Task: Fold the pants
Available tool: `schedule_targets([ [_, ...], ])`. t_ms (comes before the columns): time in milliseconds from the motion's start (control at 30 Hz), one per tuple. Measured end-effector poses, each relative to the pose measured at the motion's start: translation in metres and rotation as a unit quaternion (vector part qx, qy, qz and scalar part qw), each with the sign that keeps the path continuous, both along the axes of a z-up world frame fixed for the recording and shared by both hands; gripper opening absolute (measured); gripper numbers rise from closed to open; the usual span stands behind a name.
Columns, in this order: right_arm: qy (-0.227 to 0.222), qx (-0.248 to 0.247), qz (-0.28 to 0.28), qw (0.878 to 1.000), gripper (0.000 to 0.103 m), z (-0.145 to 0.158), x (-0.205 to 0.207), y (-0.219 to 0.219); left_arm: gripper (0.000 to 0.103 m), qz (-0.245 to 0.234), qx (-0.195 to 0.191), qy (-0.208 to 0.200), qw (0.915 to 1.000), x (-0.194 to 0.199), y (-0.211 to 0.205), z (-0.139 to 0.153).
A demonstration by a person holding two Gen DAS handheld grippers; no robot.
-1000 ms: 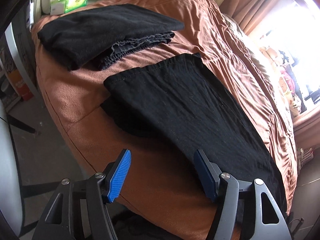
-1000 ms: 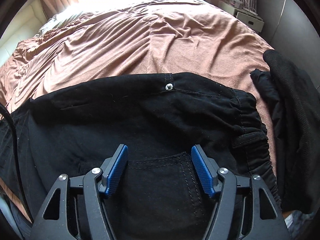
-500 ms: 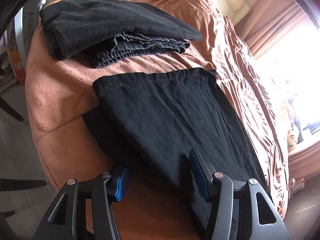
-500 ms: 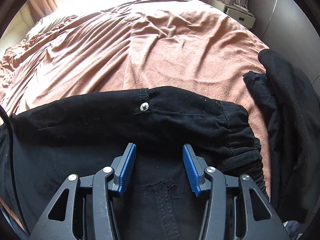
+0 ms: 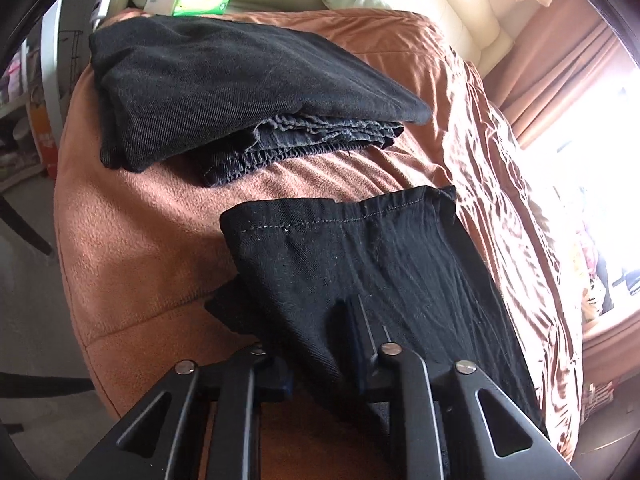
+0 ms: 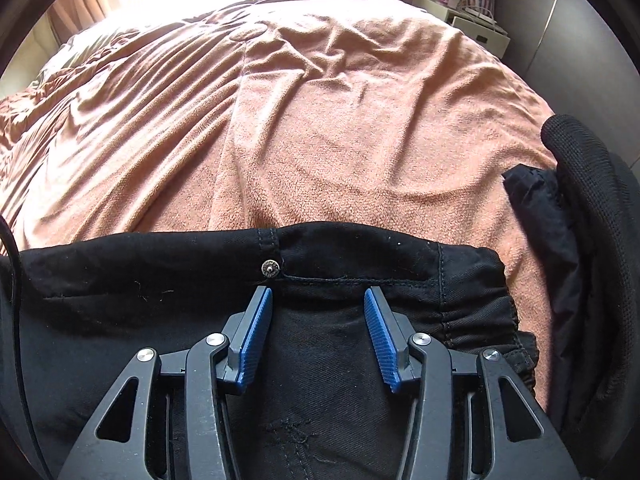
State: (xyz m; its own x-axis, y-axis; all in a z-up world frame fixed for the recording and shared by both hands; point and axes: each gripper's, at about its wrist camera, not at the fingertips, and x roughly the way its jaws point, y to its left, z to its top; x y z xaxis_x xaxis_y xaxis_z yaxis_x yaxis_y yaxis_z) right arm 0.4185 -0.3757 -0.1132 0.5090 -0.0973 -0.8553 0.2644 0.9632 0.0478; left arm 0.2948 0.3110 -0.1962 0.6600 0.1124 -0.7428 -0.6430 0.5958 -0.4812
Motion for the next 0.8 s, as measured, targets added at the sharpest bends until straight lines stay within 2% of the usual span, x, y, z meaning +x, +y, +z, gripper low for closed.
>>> schedule_targets([
  [67,0.000,0.000,-0.001,1.000,0.046,0.002,-0.001,-0.001,0.008,-0.006,0.005,-0.024,0.9997,-0.003,0.001,0.012],
  [233,-0.019,0.011,-0.010,1.000,0.046,0.024,-0.019,0.001,0.006,-0.036,0.051,-0.058,0.9964,0.002,-0.007,0.057],
  [433,-0.062,0.033,0.013,0.997,0.046,0.063,-0.053,0.023,0.005,-0.056,0.057,-0.093,0.9924,0.011,-0.002,0.097],
  [600,-0.089,0.049,0.059,0.993,0.046,0.081,-0.079,0.064,0.004,-0.071,0.067,-0.107,0.9895,0.020,-0.002,0.111],
  [800,-0.098,0.070,0.122,0.985,0.046,0.084,-0.105,0.123,0.004,-0.082,0.064,-0.109,0.9885,0.027,-0.005,0.114],
])
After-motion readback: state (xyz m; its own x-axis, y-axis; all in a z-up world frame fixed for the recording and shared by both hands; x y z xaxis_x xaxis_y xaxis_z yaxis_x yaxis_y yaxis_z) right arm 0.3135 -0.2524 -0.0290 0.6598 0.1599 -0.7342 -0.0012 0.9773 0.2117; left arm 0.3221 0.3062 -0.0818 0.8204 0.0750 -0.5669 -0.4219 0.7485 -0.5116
